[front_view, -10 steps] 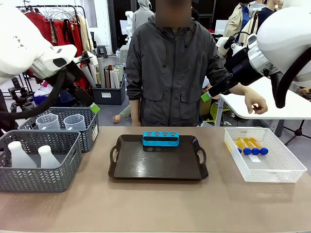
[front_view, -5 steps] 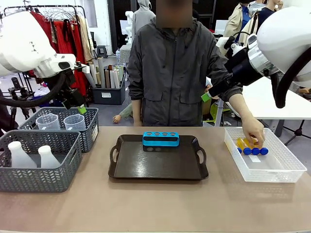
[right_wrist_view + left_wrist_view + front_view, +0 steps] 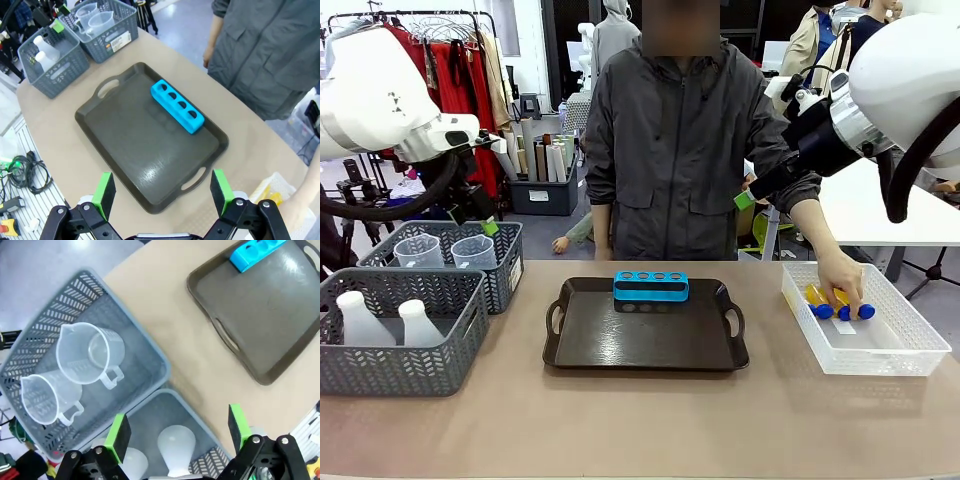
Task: Prepare the laboratory tools.
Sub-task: Pick up one Large Measuring Cup and place it on the Handle tray.
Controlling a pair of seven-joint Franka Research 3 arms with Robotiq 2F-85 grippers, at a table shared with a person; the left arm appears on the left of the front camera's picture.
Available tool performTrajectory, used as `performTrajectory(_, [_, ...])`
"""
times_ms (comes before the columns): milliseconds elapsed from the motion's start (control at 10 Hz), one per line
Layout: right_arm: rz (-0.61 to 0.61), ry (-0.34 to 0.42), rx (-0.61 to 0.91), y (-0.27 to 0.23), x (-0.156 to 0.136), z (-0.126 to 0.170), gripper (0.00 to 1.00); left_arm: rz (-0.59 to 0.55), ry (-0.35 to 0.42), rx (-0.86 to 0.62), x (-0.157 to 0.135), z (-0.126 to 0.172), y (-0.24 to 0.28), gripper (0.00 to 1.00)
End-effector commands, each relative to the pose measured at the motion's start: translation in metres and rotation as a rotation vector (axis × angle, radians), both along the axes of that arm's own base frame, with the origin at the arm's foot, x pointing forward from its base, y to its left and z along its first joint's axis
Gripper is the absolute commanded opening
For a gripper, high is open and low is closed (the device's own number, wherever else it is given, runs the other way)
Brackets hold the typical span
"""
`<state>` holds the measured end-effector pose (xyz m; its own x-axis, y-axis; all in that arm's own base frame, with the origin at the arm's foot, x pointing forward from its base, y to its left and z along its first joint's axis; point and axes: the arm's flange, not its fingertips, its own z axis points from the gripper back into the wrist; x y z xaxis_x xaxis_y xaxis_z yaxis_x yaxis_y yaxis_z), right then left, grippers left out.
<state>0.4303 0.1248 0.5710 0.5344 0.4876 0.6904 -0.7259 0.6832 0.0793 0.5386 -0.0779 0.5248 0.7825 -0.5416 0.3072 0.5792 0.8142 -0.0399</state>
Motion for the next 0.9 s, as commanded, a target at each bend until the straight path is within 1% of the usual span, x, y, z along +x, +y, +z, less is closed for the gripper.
performTrajectory(0, [0.012, 0.002, 0.017, -0.001, 0.000, 0.000, 1.00, 0.002, -0.006, 0.000, 0.001, 0.000, 0.000, 1.00])
performTrajectory(100, [0.012, 0.002, 0.017, -0.001, 0.000, 0.000, 1.00, 0.073, -0.033, 0.029, 0.012, -0.009, 0.006, 1.00])
performTrajectory(200, [0.012, 0.002, 0.017, -0.001, 0.000, 0.000, 1.00, 0.137, 0.013, 0.013, 0.023, -0.016, 0.011, 1.00])
performTrajectory(300, [0.012, 0.002, 0.017, -0.001, 0.000, 0.000, 1.00, 0.215, 0.042, 0.010, 0.035, -0.023, 0.016, 1.00])
performTrajectory(400, [0.012, 0.002, 0.017, -0.001, 0.000, 0.000, 1.00, 0.286, 0.084, 0.010, 0.048, -0.035, 0.022, 1.00])
performTrajectory(500, [0.012, 0.002, 0.017, -0.001, 0.000, 0.000, 1.00, 0.332, 0.111, -0.011, 0.058, -0.045, 0.026, 1.00])
performTrajectory(800, [0.012, 0.002, 0.017, -0.001, 0.000, 0.000, 1.00, 0.406, 0.158, -0.002, 0.076, -0.074, 0.036, 1.00])
